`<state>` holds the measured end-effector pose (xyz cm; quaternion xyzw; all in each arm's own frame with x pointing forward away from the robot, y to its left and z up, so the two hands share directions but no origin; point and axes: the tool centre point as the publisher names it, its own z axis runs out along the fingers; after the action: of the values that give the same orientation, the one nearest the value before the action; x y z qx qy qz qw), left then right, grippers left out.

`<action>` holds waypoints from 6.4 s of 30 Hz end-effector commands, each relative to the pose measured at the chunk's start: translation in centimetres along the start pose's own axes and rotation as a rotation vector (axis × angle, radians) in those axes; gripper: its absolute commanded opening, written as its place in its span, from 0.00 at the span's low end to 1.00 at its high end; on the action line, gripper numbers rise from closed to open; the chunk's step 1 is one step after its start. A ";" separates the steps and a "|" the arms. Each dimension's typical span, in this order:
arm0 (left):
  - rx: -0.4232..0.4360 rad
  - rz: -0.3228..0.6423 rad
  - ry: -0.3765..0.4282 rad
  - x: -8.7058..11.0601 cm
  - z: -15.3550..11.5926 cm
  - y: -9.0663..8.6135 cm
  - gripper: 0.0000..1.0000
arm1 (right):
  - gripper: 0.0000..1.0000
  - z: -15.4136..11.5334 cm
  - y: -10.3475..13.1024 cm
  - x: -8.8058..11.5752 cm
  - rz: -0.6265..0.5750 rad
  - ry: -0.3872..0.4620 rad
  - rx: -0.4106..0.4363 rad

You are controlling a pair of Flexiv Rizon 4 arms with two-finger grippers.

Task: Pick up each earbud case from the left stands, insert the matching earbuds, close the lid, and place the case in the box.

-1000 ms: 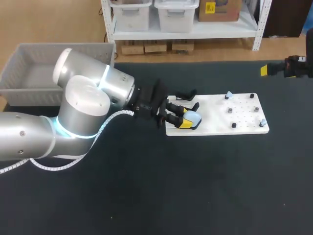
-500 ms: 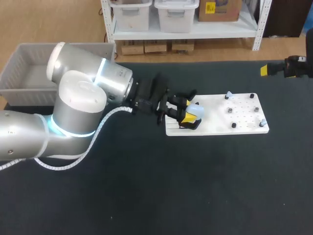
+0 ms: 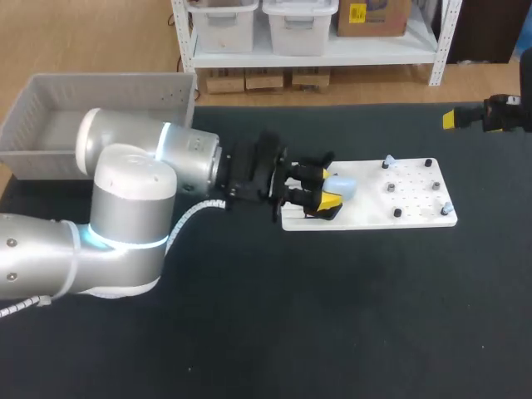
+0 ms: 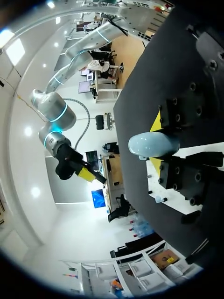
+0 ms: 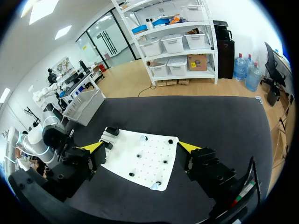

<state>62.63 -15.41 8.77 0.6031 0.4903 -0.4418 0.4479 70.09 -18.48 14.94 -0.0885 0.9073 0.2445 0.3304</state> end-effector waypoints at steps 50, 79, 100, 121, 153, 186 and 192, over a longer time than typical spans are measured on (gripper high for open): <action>-0.051 -0.028 -0.109 0.0 1.9 -2.3 0.00 | 1.00 -1.8 2.9 1.9 -0.068 -0.033 -0.029; -0.051 -0.028 -0.109 0.0 1.9 -2.3 0.00 | 1.00 0.1 14.0 12.0 -0.192 0.167 -0.112; -0.051 -0.028 -0.109 0.0 1.9 -2.3 0.00 | 1.00 3.8 16.1 13.5 -0.194 0.231 -0.127; -0.051 -0.028 -0.109 0.0 1.9 -2.3 0.00 | 1.00 5.9 14.5 12.9 -0.130 0.225 -0.103; -0.051 -0.028 -0.109 0.0 1.9 -2.3 0.00 | 1.00 5.6 13.3 10.4 -0.111 0.171 -0.053; -0.051 -0.028 -0.109 0.0 1.9 -2.3 0.00 | 1.00 0.7 2.3 8.8 -0.368 0.469 0.420; -0.051 -0.028 -0.109 0.0 1.9 -2.3 0.00 | 1.00 1.0 0.9 9.6 -0.392 0.525 0.437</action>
<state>60.35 -16.98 8.24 0.5616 0.4852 -0.4692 0.4787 62.78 -17.49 8.95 -0.2521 0.9586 -0.0120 0.1317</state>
